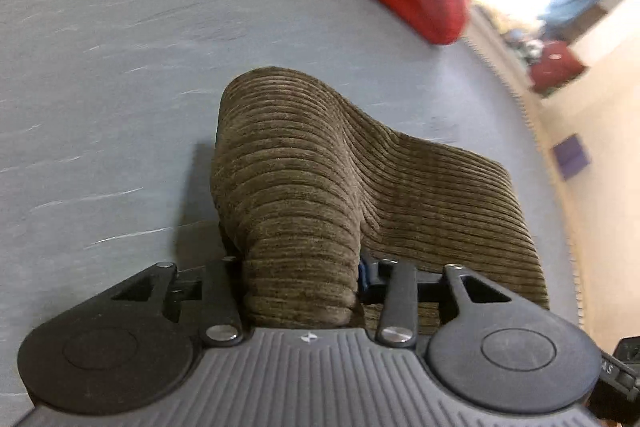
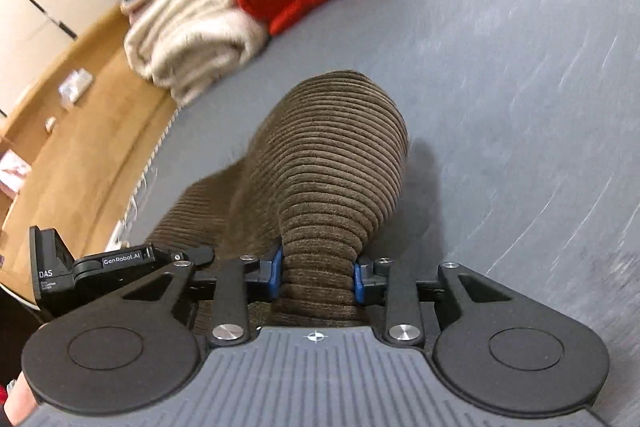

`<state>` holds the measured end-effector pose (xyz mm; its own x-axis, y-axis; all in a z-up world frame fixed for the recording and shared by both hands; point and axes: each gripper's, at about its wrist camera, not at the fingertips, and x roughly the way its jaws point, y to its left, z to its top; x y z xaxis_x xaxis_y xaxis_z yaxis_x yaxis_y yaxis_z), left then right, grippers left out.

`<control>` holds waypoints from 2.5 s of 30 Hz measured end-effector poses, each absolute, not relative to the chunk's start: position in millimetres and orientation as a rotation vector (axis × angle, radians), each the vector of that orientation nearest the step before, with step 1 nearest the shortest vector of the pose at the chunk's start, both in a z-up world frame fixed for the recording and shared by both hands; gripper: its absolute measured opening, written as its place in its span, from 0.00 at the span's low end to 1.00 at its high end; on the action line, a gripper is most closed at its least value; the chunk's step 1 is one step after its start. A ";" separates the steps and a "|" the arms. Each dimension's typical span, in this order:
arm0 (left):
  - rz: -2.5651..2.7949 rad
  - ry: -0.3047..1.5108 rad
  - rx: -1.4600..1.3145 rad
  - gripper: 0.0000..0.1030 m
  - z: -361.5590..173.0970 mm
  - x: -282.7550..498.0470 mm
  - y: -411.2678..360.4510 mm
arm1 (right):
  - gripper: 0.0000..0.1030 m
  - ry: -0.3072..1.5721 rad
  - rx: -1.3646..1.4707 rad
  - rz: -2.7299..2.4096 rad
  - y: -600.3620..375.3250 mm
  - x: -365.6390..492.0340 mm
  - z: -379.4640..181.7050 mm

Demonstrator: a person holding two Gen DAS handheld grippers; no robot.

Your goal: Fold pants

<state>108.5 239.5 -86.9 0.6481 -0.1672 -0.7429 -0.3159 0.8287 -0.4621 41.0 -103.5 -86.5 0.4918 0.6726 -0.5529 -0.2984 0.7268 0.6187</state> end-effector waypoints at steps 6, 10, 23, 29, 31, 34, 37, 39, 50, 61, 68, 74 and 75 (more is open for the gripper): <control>-0.108 0.718 -0.552 0.47 -61.0 134.6 172.0 | 0.31 0.680 0.426 0.581 -176.3 52.7 -38.8; -0.081 0.748 -0.441 0.72 -63.2 149.1 141.8 | 0.37 0.590 0.379 0.565 -230.9 67.7 -24.9; -0.132 0.936 -0.121 0.35 -85.5 136.5 84.9 | 0.38 0.754 0.260 0.307 -274.3 47.8 -55.7; -0.029 1.061 -0.053 0.35 -109.8 127.7 76.4 | 0.38 0.905 0.166 0.247 -260.5 42.4 -107.7; -0.016 1.025 -0.030 0.36 -100.7 121.2 76.1 | 0.38 0.936 0.157 0.225 -257.7 42.5 -103.9; 0.020 0.979 -0.075 0.38 -87.8 113.3 72.2 | 0.38 1.064 0.062 0.148 -252.8 40.5 -116.5; 0.040 0.892 -0.118 0.43 -67.0 112.6 72.0 | 0.39 1.018 0.158 0.109 -266.9 38.5 -97.9; 0.045 0.828 -0.122 0.43 -55.2 110.1 67.3 | 0.39 0.943 0.235 0.129 -270.0 39.8 -71.5; 0.039 0.646 -0.072 0.32 -46.9 130.6 25.5 | 0.60 0.484 0.008 0.351 -264.3 37.6 34.3; 0.320 0.889 0.050 0.26 -108.0 186.4 30.6 | 0.58 0.575 0.134 0.195 -267.0 105.5 2.4; 0.207 0.738 0.035 0.26 -61.8 214.3 11.0 | 0.58 0.619 0.263 0.197 -283.6 114.6 2.4; 0.330 1.020 0.224 0.27 -112.8 280.0 0.6 | 0.59 0.653 0.347 0.139 -304.2 118.2 4.4; 0.343 0.994 0.239 0.27 -103.4 283.2 -10.8 | 0.59 0.662 0.358 0.112 -308.9 120.1 3.9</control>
<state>283.2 -10.8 -103.4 0.4983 0.3878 -0.7754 -0.1726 0.9208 0.3497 120.1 -308.9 3.9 0.7854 0.2140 -0.5808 0.0118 0.9330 0.3597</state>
